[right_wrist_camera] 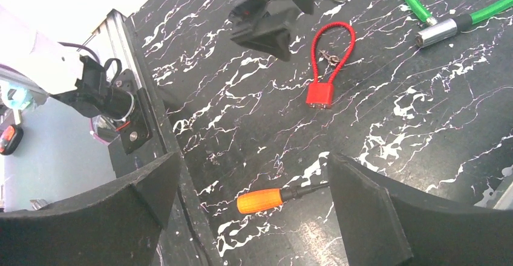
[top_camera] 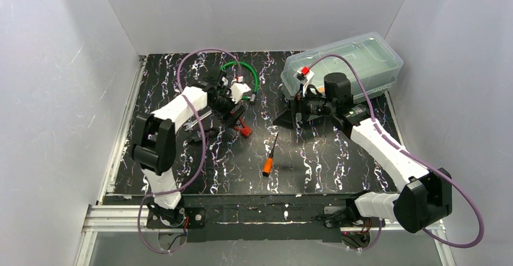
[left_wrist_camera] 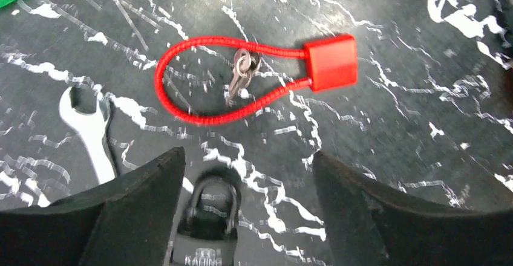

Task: Lock with the key
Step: Place the key at the center of the board, then pick up the lock from the center of the board.

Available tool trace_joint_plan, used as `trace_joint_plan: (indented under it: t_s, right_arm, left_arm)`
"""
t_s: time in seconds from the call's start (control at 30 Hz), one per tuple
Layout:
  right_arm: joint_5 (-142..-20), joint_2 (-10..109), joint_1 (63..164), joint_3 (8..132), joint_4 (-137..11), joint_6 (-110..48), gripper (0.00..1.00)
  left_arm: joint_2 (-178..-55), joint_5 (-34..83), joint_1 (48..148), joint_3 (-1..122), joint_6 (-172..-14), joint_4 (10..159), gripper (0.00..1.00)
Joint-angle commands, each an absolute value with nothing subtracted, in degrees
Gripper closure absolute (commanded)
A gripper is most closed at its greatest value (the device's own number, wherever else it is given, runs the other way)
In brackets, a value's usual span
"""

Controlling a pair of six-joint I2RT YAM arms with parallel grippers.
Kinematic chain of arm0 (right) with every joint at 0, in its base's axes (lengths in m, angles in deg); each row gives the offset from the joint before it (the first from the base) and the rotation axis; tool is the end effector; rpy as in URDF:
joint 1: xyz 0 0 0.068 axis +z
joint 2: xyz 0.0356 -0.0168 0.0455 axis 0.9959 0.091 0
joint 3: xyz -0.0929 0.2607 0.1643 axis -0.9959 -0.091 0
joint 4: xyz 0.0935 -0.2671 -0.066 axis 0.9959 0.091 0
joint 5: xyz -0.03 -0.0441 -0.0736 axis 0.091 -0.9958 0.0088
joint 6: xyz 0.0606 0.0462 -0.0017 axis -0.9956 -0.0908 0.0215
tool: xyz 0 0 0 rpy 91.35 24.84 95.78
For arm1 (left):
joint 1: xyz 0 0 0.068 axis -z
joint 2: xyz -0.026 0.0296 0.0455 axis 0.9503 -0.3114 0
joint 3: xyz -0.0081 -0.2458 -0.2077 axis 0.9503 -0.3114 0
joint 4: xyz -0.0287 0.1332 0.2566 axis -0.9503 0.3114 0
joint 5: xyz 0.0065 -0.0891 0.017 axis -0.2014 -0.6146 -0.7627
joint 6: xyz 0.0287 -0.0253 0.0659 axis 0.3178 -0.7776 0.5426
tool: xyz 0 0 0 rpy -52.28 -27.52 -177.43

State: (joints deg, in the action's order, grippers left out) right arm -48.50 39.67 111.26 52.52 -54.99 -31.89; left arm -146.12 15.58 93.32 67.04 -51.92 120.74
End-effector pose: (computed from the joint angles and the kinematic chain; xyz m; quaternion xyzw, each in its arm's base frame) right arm 0.2636 0.1780 0.3624 -0.3185 0.7344 0.4267 0.4209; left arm 0.4043 -0.1798 0.2331 0.4459 0.8455 -0.1279 0.2645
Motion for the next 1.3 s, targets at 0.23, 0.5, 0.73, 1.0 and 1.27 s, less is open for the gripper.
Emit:
trace_joint_plan:
  t_s: [0.23,0.5,0.73,1.0,1.27]
  right_arm:
    - [-46.9,39.4,111.1,51.2,-57.8,-31.6,0.02]
    - [-46.1,38.5,111.1,50.4,-57.4,-31.5,0.02]
    - [-45.8,38.5,111.1,49.2,-57.7,-31.4,0.01]
    - [-45.2,40.0,111.1,49.7,-57.8,-31.7,0.0]
    - [-44.7,41.1,111.1,50.0,-58.3,-32.3,0.0]
  left_arm:
    - [-132.3,14.1,79.0,61.5,-36.5,138.3,0.04]
    - [-132.9,18.4,77.3,53.2,-31.9,129.4,0.03]
    - [-138.4,18.0,77.2,53.6,-31.5,126.5,0.03]
    - [-140.3,15.2,77.6,53.5,-31.0,126.6,0.13]
    - [-141.1,14.4,77.8,50.3,-30.1,126.3,0.25]
